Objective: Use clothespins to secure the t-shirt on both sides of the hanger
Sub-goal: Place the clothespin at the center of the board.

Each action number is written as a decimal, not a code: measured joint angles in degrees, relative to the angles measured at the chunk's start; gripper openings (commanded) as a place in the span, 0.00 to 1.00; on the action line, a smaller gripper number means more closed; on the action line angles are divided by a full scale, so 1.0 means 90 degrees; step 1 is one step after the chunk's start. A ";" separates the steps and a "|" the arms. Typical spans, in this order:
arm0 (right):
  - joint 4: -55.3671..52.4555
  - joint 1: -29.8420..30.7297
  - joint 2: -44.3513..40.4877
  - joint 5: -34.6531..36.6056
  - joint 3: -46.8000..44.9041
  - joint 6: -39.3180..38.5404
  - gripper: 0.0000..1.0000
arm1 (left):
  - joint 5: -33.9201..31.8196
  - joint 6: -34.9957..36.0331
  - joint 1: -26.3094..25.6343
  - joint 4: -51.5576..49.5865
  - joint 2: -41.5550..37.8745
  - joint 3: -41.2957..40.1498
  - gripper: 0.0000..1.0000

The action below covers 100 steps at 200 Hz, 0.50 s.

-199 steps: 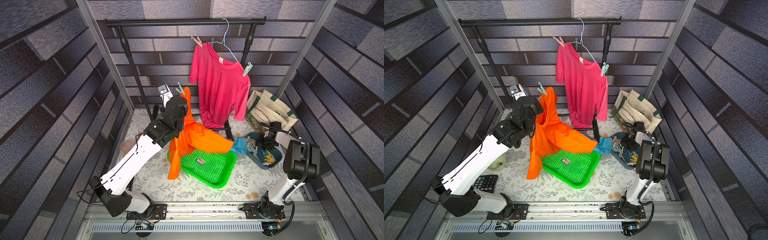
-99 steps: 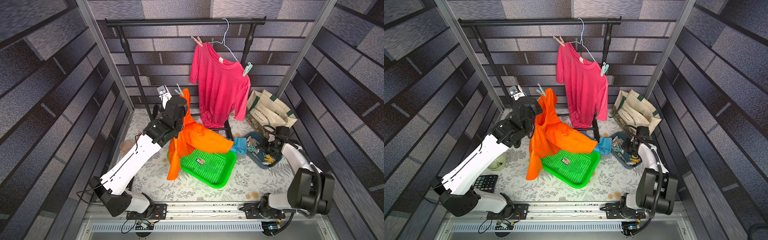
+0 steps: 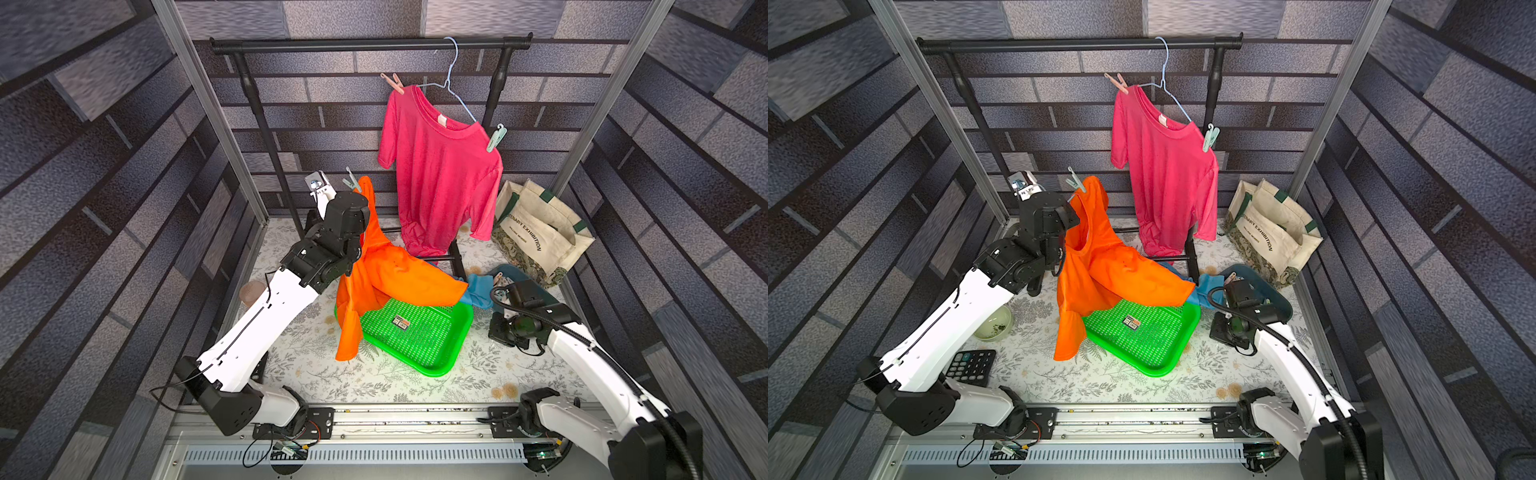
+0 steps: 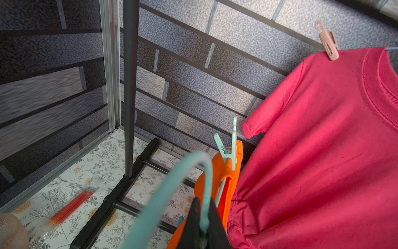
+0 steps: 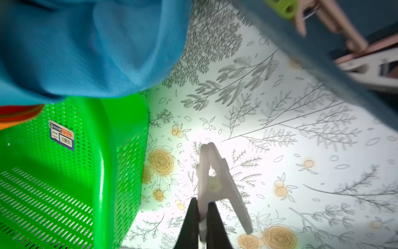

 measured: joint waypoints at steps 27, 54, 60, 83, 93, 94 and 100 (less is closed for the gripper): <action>0.0449 0.0459 0.0571 -0.0024 -0.0512 0.0369 0.00 | -0.0002 -0.0044 0.0000 -0.0092 -0.0024 -0.0007 0.02; 0.0622 0.0461 0.0828 0.0046 -0.0826 0.0559 0.35 | -0.0005 -0.0051 0.0000 -0.0148 -0.0053 -0.0024 0.03; 0.0656 0.0461 0.0872 0.0058 -0.0828 0.0588 0.42 | -0.0005 -0.0051 0.0000 -0.0146 -0.0053 -0.0024 0.03; 0.0765 0.0464 0.0862 0.0189 -0.0828 0.0653 0.49 | -0.0002 -0.0051 0.0000 -0.0155 -0.0053 -0.0024 0.04; 0.0758 0.0464 0.0794 0.0272 -0.0828 0.0648 0.49 | -0.0002 -0.0051 0.0000 -0.0163 -0.0053 -0.0024 0.04; 0.0755 0.0464 0.0780 0.0291 -0.0828 0.0648 0.49 | -0.0002 -0.0051 0.0000 -0.0163 -0.0053 -0.0024 0.04; 0.0738 0.0464 0.0709 0.0369 -0.0828 0.0653 0.46 | -0.0002 -0.0051 0.0000 -0.0163 -0.0053 -0.0024 0.04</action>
